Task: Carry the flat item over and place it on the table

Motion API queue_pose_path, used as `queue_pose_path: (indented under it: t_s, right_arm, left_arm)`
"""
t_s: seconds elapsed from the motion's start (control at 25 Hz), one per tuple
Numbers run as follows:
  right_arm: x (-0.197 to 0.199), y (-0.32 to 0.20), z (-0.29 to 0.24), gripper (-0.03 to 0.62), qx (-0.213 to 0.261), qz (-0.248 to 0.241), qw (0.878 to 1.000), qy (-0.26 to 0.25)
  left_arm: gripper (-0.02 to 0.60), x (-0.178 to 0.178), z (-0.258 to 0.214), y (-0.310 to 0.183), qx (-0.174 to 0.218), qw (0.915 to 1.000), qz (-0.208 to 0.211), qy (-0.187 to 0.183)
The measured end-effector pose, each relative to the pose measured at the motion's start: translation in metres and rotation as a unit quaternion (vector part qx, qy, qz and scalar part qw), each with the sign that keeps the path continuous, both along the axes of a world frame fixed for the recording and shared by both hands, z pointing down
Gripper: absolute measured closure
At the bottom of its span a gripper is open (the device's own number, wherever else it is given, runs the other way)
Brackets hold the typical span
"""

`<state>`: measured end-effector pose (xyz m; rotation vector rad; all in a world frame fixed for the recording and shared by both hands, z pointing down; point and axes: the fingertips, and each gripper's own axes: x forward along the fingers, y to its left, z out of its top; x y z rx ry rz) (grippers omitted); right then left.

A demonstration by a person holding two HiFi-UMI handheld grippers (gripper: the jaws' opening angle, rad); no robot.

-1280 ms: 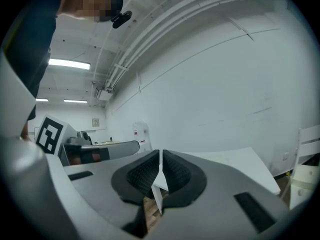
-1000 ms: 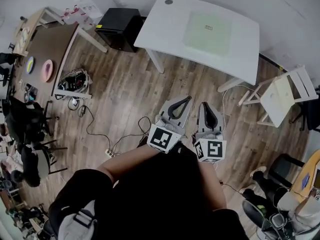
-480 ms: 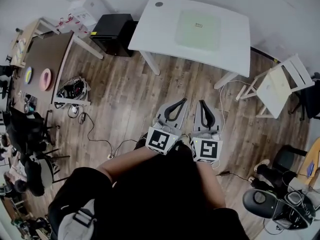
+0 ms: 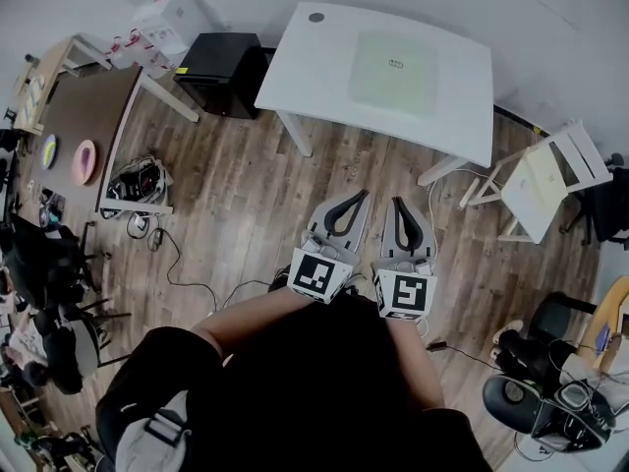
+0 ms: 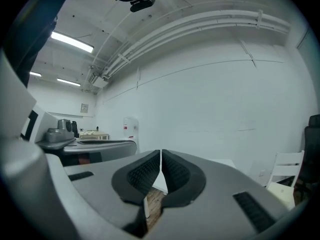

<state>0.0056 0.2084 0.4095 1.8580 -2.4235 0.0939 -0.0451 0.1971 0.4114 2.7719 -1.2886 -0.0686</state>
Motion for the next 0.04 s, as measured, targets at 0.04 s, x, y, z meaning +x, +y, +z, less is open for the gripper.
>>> queue_pose_path:
  t_s: [0.04]
  right_arm:
    - [-0.0012, -0.0058, 0.0008, 0.556, -0.001, 0.001, 1.000, -0.001]
  left_arm:
    - [0.566, -0.0012, 0.0003, -0.0058, 0.001, 1.0000, 0.000, 0.000]
